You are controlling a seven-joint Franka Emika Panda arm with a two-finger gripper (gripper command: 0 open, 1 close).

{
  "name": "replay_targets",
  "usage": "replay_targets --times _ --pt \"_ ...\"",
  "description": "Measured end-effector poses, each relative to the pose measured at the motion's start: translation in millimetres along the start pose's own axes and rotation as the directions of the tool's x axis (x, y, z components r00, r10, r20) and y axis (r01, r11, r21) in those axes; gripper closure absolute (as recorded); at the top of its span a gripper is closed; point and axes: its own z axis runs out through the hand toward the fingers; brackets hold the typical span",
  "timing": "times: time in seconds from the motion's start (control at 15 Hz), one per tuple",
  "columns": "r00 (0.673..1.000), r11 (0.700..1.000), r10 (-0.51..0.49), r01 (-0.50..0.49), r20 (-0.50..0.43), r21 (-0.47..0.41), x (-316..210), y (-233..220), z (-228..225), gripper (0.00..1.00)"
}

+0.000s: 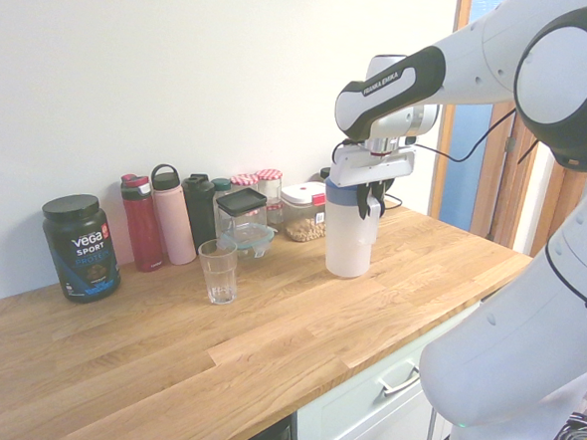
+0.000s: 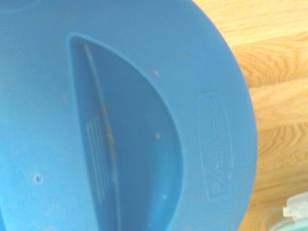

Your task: Pour me some water

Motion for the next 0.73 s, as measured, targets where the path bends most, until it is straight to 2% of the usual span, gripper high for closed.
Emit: replay_targets --times 0.53,0.73 --pt "1.0 1.0 -0.004 0.004 -0.005 0.003 -3 3 -9 0.0" --pt "0.999 1.0 0.003 -0.002 0.044 -0.027 -19 18 -35 0.0"
